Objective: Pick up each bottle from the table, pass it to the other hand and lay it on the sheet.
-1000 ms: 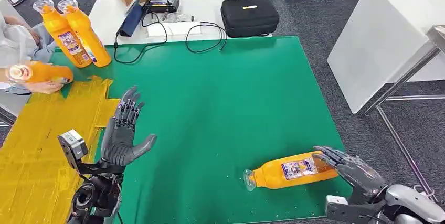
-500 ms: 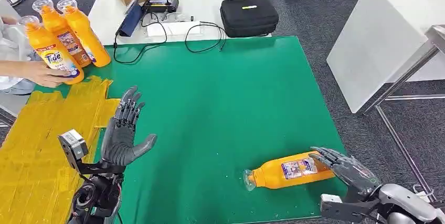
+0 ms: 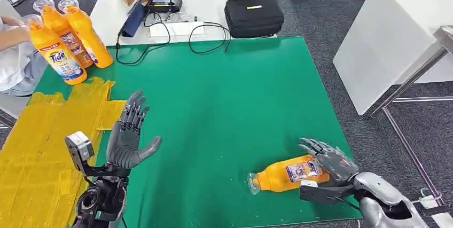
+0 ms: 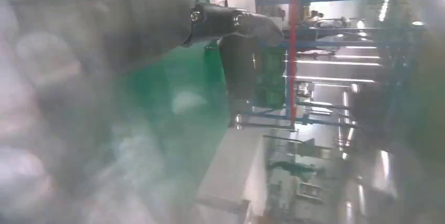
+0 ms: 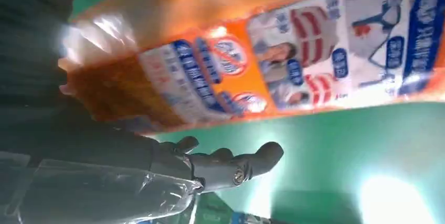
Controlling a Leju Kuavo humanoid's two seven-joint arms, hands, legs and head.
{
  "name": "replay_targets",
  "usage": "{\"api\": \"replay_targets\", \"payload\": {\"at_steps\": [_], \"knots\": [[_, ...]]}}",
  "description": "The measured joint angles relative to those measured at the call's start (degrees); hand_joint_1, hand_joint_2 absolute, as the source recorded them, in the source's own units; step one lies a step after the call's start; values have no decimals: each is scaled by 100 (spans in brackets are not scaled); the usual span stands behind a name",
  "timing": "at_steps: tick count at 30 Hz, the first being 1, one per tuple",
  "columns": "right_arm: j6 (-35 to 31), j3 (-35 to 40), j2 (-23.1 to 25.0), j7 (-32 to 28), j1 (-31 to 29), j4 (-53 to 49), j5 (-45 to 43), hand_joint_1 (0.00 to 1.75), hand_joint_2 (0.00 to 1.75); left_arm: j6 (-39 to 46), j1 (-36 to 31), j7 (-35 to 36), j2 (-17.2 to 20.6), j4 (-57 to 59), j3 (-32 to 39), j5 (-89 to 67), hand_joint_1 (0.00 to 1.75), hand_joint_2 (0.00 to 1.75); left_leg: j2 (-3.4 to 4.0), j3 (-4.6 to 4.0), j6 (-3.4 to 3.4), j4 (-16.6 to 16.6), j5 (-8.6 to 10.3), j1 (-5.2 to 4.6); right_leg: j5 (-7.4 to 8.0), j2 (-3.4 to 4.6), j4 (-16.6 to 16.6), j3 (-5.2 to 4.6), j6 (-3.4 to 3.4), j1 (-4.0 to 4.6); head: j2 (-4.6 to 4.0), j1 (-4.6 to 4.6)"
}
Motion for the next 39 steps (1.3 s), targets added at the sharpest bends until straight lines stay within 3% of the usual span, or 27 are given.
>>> {"api": "replay_targets", "payload": {"at_steps": [8, 9, 10, 11, 13, 20, 39], "knots": [[-264, 358, 253, 212, -575, 740, 275, 0, 175, 15, -22, 4, -44, 90, 28, -22, 0, 175, 2, 15, 0, 0, 0, 0, 1, 1, -1, 12, 0, 0, 0, -2], [-266, 382, 271, 216, -629, 787, 280, 19, 175, 15, -24, 7, -44, 94, 28, -22, 0, 175, 4, 21, 0, 0, 0, 1, 1, 2, -1, 16, 0, 1, 0, 0], [-266, 428, 288, 218, -677, 873, 282, 124, 175, 13, -32, 9, -44, 109, 30, -22, 0, 175, 8, 27, 0, 0, -1, 1, 1, 3, -1, 20, 0, 1, 0, -2], [-242, 459, 288, 218, -725, 935, 280, 124, 175, 7, -47, 11, -44, 125, 31, -22, 0, 175, 11, 32, 0, 0, -1, 0, 1, 4, -1, 25, -1, 1, 0, -2], [-149, 542, 280, 221, -826, 1066, 243, 175, 175, 0, -89, 17, -44, 168, 39, -22, 0, 175, 16, 43, 2, 0, -4, 1, 1, 6, -3, 32, -1, 2, 0, 0], [127, 760, 57, 225, -1027, 1329, 61, 175, 175, -2, -164, 13, -44, 293, 87, -11, 0, 175, 7, 72, 12, 4, -6, 0, 1, 4, -7, 71, 6, 2, 0, 2], [114, 861, 48, 253, -1146, 1446, 22, 175, 175, -2, -180, 0, -44, 372, 107, -11, 0, 175, 7, 73, 22, 16, -6, 0, 6, 4, -10, 80, 13, 2, 0, 0]]}}
